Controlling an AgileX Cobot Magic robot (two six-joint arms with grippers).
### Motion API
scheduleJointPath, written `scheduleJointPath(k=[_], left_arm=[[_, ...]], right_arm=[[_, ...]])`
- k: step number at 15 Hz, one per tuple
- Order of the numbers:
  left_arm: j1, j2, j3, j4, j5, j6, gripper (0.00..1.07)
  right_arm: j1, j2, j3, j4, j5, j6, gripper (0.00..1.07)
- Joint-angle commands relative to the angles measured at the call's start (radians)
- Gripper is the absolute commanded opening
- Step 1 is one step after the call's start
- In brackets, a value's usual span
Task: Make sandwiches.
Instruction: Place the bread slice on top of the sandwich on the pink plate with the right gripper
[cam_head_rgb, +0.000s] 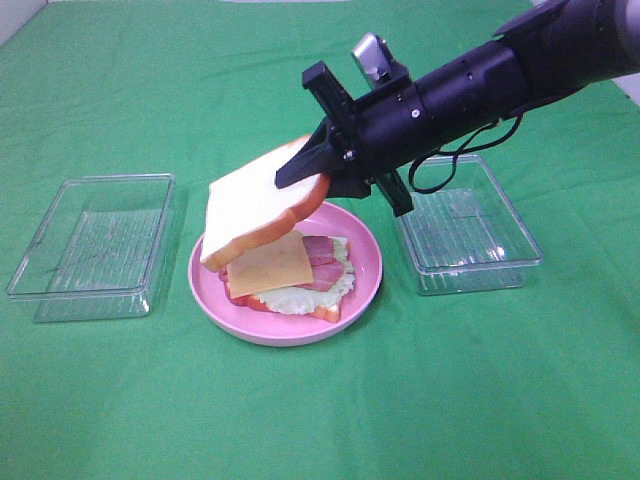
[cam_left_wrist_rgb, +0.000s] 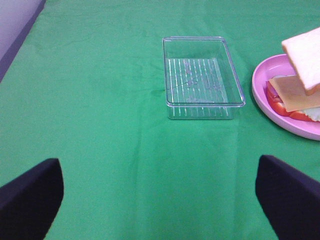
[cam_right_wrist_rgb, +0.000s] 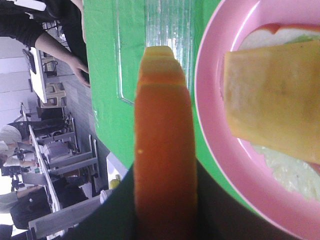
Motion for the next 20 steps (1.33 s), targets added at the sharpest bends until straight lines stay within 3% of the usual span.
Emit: scheduleJointPath(k=[1, 12, 13, 16, 17, 20], left_arm=[[0.001, -0.019, 0.004, -0.007, -0.016, -0.002, 0.98], [0.001, -0.019, 0.004, -0.007, -0.016, -0.002, 0.98], [0.001, -0.019, 0.004, -0.007, -0.016, -0.002, 0.98], [0.001, -0.019, 0.004, -0.007, -0.016, -0.002, 0.98], [0.001, -0.019, 0.004, -0.007, -0.016, -0.002, 0.98], [0.001, -0.019, 0.004, -0.007, -0.016, -0.002, 0.98]], right_arm=[[0.034, 0.068, -0.012, 0.048, -0.042, -0.023, 0.0], [0.034, 0.099, -0.032, -0.06, -0.136, 0.004, 0.03], [0.034, 0.097, -0.032, -0.061, -0.136, 0.013, 0.13], [0.034, 0.096, -0.032, -0.076, -0.112, 0.047, 0.62], [0.034, 0.093, -0.032, -0.083, -0.104, 0.046, 0.72], [0.034, 0.073, -0.035, -0.153, -0.104, 0.061, 0.75]])
